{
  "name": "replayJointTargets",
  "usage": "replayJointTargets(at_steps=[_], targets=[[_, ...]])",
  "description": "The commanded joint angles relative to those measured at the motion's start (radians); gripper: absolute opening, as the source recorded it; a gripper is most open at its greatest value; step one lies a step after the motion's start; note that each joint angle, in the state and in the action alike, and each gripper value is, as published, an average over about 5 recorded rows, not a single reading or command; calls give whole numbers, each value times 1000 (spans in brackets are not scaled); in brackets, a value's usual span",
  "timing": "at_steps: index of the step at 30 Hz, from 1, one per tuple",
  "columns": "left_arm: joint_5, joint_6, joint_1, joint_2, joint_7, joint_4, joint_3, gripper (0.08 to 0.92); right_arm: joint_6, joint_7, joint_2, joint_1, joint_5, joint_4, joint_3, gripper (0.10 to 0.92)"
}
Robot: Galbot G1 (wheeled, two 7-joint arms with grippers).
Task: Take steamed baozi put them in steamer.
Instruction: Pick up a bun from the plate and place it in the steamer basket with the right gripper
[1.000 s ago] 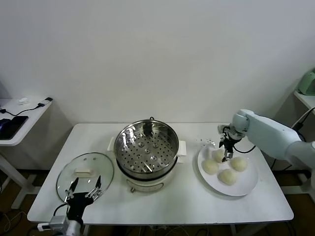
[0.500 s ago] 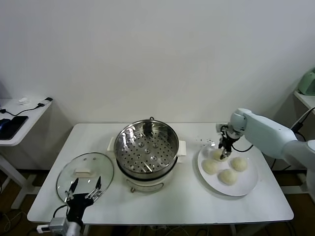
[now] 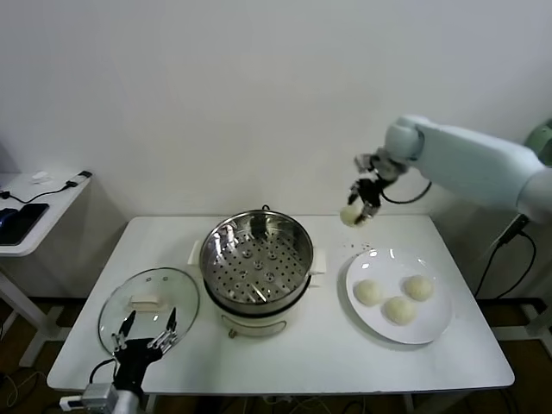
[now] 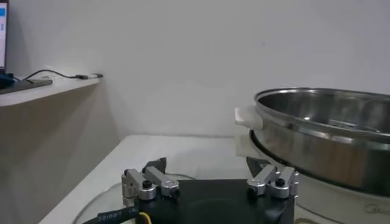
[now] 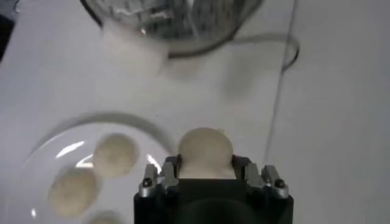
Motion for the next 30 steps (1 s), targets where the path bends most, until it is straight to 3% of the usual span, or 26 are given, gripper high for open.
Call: replayJointTargets(at_steps=[1,7,14,26,30], targets=[[11,15,3,-13,-2,-17,13,823,187,-5,164,233,59,224,-76,585],[17,15,10,-22,-7,-21,15,823,456,17,270,85,-182,189,-72,585],[18,10,21,-23,-16,-18,10,823,702,69,330,-166,-577,-99,50,585],[21,5,20,-24,-24,-7,13,823,717,227,389,-374,-850,-298,178,585],[21,2,17,-23,-26,-2,14,823,722,246,411,-398,-870,-364,201,585]])
